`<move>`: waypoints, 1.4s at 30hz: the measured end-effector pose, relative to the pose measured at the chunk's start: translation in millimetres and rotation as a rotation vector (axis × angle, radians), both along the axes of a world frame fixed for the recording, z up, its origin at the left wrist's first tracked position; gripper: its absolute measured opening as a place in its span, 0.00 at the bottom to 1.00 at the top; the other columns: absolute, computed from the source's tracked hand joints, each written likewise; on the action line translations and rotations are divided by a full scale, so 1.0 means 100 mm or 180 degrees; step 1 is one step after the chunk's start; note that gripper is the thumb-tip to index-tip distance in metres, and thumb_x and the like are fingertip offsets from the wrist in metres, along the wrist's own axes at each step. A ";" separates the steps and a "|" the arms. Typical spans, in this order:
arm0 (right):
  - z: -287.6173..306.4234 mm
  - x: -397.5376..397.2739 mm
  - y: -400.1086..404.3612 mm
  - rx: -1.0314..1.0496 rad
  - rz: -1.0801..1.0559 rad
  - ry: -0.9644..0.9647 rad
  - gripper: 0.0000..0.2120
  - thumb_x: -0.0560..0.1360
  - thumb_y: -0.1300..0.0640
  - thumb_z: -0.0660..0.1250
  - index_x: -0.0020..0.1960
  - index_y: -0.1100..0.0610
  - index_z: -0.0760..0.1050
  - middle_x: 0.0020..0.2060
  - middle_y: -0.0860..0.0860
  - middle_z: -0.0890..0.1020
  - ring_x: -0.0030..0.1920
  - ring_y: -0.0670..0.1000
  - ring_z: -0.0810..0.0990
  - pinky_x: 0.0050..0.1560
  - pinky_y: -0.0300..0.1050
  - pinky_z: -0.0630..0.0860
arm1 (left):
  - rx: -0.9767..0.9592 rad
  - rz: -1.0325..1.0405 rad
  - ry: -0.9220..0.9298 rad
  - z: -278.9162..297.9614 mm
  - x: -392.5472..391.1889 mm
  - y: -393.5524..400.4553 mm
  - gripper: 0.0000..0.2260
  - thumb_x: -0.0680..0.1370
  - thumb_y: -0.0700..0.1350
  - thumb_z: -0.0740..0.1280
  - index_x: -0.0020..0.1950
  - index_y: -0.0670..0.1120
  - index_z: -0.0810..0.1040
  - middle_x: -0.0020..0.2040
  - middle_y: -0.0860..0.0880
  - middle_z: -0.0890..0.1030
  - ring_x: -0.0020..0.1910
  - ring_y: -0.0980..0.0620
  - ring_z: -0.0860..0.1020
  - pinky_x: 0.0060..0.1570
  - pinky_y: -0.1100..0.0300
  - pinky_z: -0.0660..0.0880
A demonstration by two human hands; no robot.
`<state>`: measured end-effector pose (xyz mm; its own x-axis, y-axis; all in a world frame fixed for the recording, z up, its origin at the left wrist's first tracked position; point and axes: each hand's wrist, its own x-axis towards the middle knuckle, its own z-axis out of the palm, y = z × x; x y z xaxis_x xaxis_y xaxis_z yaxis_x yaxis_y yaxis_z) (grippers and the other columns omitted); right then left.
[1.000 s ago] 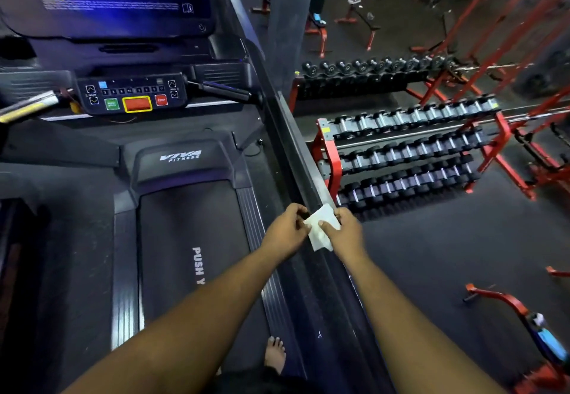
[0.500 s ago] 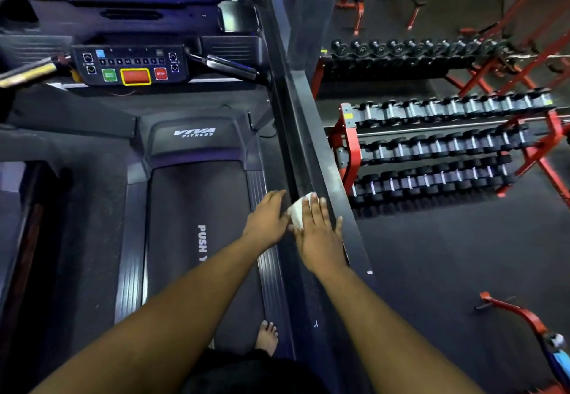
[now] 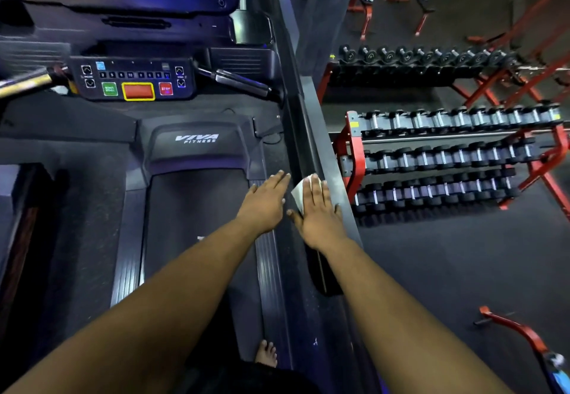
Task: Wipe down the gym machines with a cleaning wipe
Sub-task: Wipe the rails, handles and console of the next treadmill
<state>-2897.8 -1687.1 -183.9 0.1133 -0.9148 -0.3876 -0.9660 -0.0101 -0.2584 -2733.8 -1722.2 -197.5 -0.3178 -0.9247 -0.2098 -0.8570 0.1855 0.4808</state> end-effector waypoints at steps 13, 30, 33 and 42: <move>0.07 0.34 -1.59 -0.0146 -0.0282 0.0159 0.42 0.81 0.40 0.57 0.82 0.50 0.32 0.80 0.46 0.32 0.81 0.51 0.34 0.78 0.67 0.48 | -0.0194 -0.0861 -0.0557 0.13 0.24 -1.89 0.39 0.82 0.42 0.65 0.84 0.50 0.43 0.84 0.50 0.43 0.83 0.50 0.45 0.79 0.40 0.45; 0.18 0.33 -2.35 -0.1010 -0.0680 -0.0776 0.24 0.79 0.59 0.61 0.76 0.55 0.70 0.76 0.55 0.69 0.74 0.58 0.69 0.74 0.53 0.66 | 0.1613 0.1611 0.2504 0.23 -0.01 -2.35 0.08 0.79 0.45 0.71 0.42 0.45 0.75 0.41 0.39 0.83 0.37 0.44 0.81 0.34 0.52 0.74; 0.24 0.39 -2.37 -0.1183 -0.0869 -0.1026 0.25 0.78 0.59 0.62 0.75 0.53 0.70 0.69 0.56 0.76 0.68 0.57 0.74 0.69 0.57 0.71 | 0.1323 0.1559 0.2407 0.17 0.11 -2.43 0.15 0.70 0.52 0.68 0.44 0.40 0.78 0.40 0.41 0.83 0.37 0.44 0.79 0.40 0.45 0.75; 0.53 1.03 -2.80 -0.0143 -0.2038 -0.3299 0.25 0.81 0.52 0.69 0.75 0.52 0.68 0.56 0.52 0.84 0.54 0.51 0.84 0.52 0.51 0.82 | 0.0983 0.1626 0.2982 0.89 0.89 -2.49 0.11 0.75 0.41 0.66 0.54 0.39 0.81 0.47 0.37 0.84 0.43 0.46 0.80 0.45 0.50 0.77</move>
